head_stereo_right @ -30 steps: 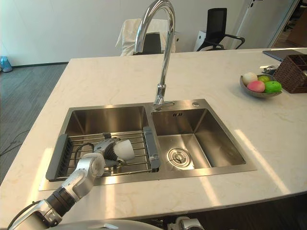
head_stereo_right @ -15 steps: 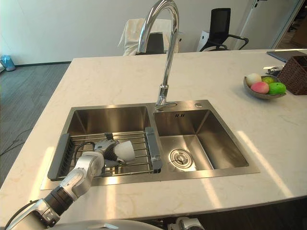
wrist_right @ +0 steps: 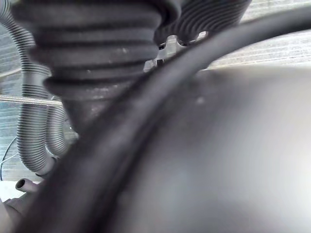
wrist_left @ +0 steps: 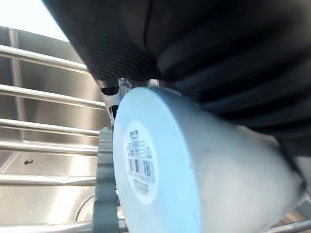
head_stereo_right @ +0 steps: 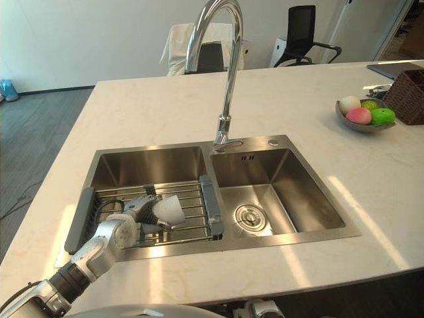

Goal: Walk over to the sink, pick up the cup, carry it to the dishwasher, place the cup inside the dishwasher, then close the dishwasher door

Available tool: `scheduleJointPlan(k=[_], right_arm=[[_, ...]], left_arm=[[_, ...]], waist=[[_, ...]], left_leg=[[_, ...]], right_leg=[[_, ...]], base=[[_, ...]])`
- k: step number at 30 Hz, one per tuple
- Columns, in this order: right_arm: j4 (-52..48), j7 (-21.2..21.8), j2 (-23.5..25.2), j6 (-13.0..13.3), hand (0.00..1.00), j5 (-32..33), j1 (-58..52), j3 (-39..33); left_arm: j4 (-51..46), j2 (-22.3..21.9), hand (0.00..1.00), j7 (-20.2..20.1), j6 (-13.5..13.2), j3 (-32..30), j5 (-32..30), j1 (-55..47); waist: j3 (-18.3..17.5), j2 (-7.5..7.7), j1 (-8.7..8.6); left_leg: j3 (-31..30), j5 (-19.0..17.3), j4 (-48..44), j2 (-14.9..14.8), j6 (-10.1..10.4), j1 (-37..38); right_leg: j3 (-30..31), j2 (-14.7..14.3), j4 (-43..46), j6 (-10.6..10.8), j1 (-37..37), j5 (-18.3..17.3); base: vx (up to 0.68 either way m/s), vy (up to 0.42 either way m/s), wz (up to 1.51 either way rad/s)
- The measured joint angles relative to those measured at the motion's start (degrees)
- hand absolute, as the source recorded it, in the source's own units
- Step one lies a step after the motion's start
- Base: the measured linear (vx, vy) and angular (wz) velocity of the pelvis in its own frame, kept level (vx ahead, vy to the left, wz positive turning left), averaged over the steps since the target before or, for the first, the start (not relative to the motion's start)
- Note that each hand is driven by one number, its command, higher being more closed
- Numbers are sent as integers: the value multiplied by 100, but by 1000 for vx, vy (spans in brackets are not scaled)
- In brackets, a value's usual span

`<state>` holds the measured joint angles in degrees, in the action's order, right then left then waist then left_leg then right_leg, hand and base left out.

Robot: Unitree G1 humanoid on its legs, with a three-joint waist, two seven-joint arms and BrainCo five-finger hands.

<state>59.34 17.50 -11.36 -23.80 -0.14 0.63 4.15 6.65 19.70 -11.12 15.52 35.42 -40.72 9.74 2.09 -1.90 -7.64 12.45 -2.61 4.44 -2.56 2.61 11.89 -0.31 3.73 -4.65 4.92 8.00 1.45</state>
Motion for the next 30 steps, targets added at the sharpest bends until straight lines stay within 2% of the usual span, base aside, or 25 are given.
scheduleJointPlan(k=[5, 8, 11, 12, 16, 19, 22, 23, 24, 25, 27, 28, 30], right_arm=[[4, 0, -7, 112, 0, 3, 1, -20], [1, -8, 7, 164, 0, 31, 0, -41], [3, -18, 8, 165, 0, 94, -33, -43], [5, -24, 9, 196, 0, 112, -51, -54], [5, -36, 9, 246, 0, 163, -97, -108], [5, -37, 9, 257, 0, 206, -162, -183], [8, -36, 27, 281, 0, 215, -224, -283], [9, -37, 46, 295, 0, 227, -266, -362], [13, -47, 100, 338, 0, 256, -312, -520], [15, -73, 138, 362, 0, 262, -354, -631], [13, -135, 204, 395, 0, 328, -442, -785], [14, -143, 227, 409, 0, 339, -467, -820], [14, -185, 302, 416, 0, 462, -565, -1019]], left_arm=[[-526, -10, 100, 49, -329, -97, 949, -303], [-749, -41, 100, 143, -452, -124, 1468, -459], [-908, -49, 100, 381, -651, -213, 2098, -503], [-1049, -59, 100, 531, -762, -333, 2481, -567], [-1281, -109, 100, 904, -1138, -722, 3188, -721], [-1387, -317, 100, 1219, -1461, -1138, 3932, -729], [-1942, -464, 100, 1502, -2047, -1808, 4610, -848], [-2122, -543, 100, 1660, -2314, -2034, 4770, -858], [-2359, -683, 100, 1928, -2742, -2307, 4854, -859], [-2583, -785, 100, 2203, -3114, -2533, 4869, -861], [-2872, -914, 100, 2669, -3658, -2809, 4830, -866], [-2949, -966, 100, 2792, -3788, -2887, 4815, -866], [-3149, -1102, 100, 3339, -4168, -3122, 4449, -876]], waist=[[42, -25, 11], [86, 22, 32], [98, 45, 124], [98, 52, 138], [98, 58, 172], [93, 72, 299], [72, 104, 373], [44, 123, 402], [34, 146, 431], [21, 180, 453], [-11, 237, 504], [-21, 254, 523], [-65, 324, 585]], left_leg=[[-17, -14, 0, 6, -7, -18], [-26, -13, 0, 5, -7, -28], [-50, -12, 0, 10, -10, -39], [-89, -4, 1, 16, -18, -62], [-134, 15, 4, 16, -20, -79], [-138, 28, 33, 13, -21, -80], [-156, 37, 36, 7, -19, -96], [-164, 41, 36, 8, -18, -128], [-170, 50, 35, 11, -20, -156], [-181, 54, 35, 12, -21, -169], [-177, 53, 35, 12, -21, -189], [-176, 51, 35, 13, -22, -196], [-180, 50, 36, 18, -24, -191]], right_leg=[[-41, 11, 2, 6, -3, -20], [-52, 10, 3, 3, -8, -22], [-75, 19, 4, 4, -9, -25], [-113, 27, 4, 3, -13, -28], [-186, 33, 6, 0, -1, -33], [-198, 33, 21, -1, -1, -34], [-206, 43, 26, -2, -5, -34], [-211, 66, 31, -3, -11, -34], [-229, 72, 36, -3, -18, -34], [-238, 75, 39, -3, -22, -34], [-226, 76, 46, -3, -20, -35], [-220, 77, 52, -4, -21, -36], [-217, 84, 95, -11, -25, -63]], base=[[0, 0, 1], [0, 0, 0], [0, 0, 4], [-6, -8, 11], [-31, -39, 9], [-51, -39, 3], [-22, -21, 2], [-20, -26, 6], [-18, -26, 9], [-13, -27, 8], [0, 0, 0], [-45, -27, -2], [-45, -28, 2]])
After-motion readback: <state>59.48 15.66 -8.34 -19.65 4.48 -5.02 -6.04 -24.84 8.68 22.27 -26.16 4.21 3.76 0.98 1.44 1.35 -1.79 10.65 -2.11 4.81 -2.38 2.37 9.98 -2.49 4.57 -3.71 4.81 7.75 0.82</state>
